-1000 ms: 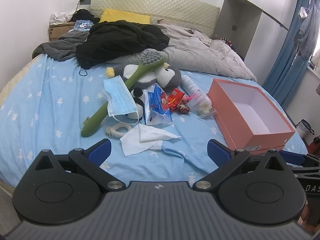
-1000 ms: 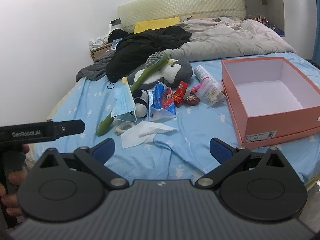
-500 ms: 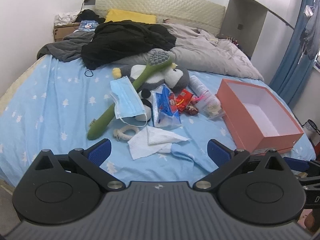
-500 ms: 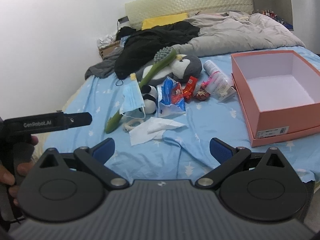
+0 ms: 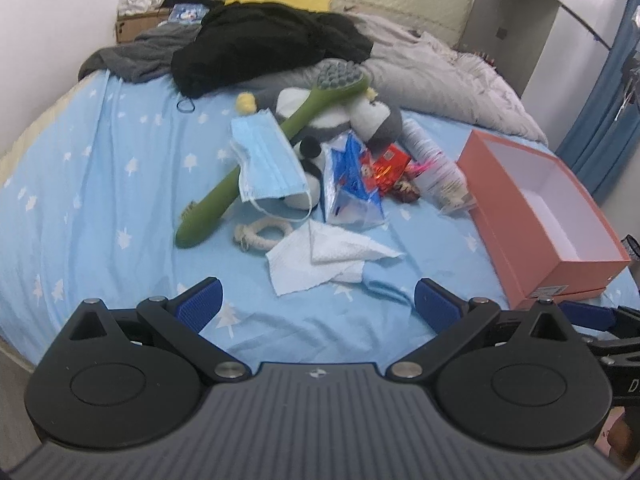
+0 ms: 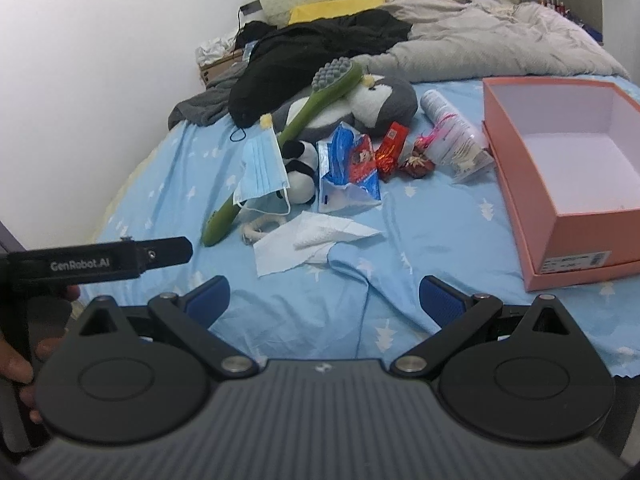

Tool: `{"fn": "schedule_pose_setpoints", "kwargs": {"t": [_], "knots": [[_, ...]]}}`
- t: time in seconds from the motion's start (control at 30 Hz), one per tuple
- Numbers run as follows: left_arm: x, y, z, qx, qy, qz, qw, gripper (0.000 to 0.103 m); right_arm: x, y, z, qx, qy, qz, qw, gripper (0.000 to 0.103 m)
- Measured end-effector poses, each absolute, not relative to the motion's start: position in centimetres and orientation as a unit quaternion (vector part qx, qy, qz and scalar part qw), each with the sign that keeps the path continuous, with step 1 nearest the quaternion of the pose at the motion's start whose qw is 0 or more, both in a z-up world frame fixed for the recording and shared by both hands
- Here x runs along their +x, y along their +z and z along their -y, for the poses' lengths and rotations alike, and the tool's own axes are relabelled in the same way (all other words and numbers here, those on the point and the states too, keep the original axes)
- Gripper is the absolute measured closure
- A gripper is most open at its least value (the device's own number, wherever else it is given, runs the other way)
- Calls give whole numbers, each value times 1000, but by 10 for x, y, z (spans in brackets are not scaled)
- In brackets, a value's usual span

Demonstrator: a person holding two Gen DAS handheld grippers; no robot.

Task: Organize soft objects
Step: 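Move both grippers toward the tissue and rope ring on the bed, then grasp the cream rope ring with the left gripper while the right gripper grasps the white tissue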

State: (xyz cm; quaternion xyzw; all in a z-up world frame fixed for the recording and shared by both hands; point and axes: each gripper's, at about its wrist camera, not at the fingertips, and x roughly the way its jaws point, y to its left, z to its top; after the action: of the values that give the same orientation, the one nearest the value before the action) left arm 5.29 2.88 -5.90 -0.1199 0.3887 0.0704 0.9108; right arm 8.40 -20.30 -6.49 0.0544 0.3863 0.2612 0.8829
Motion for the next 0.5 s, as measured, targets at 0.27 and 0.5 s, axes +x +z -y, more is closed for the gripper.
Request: {"fn": "schedule_pose_setpoints", "kwargs": {"t": [0.27,0.5], "knots": [[83,-89,-46,-122,77,-410,901,0,113,-87,189,46,262,-411,872,0],[113,-114,-59,-107,86,-422,896,0,139,-105,175,31,261,-419,869,2]]}}
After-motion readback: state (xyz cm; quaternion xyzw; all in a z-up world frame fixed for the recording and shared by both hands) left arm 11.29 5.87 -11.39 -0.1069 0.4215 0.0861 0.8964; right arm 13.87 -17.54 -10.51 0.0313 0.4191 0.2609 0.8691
